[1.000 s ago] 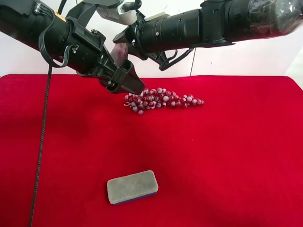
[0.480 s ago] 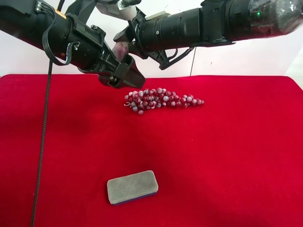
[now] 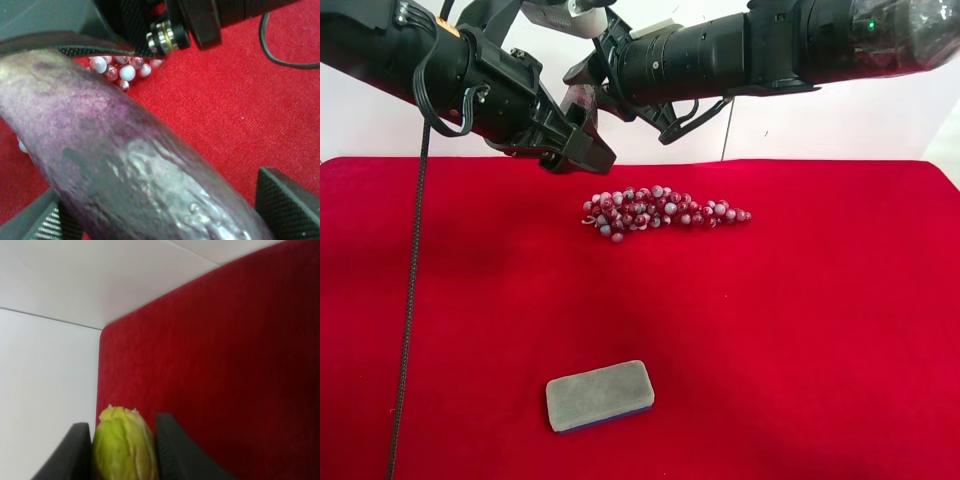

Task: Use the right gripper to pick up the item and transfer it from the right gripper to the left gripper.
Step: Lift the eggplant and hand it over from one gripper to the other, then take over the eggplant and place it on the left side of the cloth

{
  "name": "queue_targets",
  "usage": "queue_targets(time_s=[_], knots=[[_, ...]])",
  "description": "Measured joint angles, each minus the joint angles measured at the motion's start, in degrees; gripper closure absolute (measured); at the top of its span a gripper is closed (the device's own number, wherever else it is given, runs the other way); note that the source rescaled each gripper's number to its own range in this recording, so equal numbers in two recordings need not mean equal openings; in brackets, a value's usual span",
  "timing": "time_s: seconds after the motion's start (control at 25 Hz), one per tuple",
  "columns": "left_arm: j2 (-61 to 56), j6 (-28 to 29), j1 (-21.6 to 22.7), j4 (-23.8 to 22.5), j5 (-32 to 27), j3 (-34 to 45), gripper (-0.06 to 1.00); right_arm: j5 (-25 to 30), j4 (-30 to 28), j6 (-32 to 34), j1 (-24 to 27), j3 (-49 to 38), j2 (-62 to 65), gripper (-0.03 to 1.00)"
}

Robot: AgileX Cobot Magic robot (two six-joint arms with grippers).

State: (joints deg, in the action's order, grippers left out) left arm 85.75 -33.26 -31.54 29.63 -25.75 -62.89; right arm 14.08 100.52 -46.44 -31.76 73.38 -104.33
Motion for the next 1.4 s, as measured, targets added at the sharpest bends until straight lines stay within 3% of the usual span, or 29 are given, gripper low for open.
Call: queue_targets(time_s=[0.92, 1.0, 1.04, 1.08, 1.16, 1.2, 1.28, 1.4], knots=[[0.0, 0.0, 0.0, 0.0, 0.0, 0.0, 0.56, 0.2, 0.0, 0.0, 0.0, 0.0, 0.0, 0.96], [0.0, -0.3, 0.0, 0.3, 0.3, -0.1, 0.58, 1.3, 0.0, -0.1, 0.0, 0.0, 0.0, 0.86], [0.0, -0.4, -0.2, 0.5, 0.7, -0.2, 0.72, 2.8, -0.1, -0.1, -0.1, 0.0, -0.1, 0.74], [-0.1, -0.5, -0.2, 0.1, 0.4, -0.2, 0.79, 3.4, -0.2, -0.1, -0.1, 0.0, -0.1, 0.59], [0.0, -0.5, -0.2, 0.1, 1.0, -0.2, 0.82, 4.9, -0.1, -0.1, -0.1, 0.0, 0.0, 0.25], [0.0, -0.5, -0.2, 0.1, 1.1, -0.2, 0.82, 5.7, -0.1, -0.2, -0.1, 0.0, 0.0, 0.14], [0.0, -0.5, -0.2, 0.1, 1.5, -0.2, 0.83, 6.2, -0.2, -0.3, -0.1, 0.0, 0.0, 0.03], [0.0, -0.6, -0.2, 0.1, 1.5, -0.2, 0.84, 6.3, -0.3, -0.3, -0.1, 0.0, 0.0, -0.02]])
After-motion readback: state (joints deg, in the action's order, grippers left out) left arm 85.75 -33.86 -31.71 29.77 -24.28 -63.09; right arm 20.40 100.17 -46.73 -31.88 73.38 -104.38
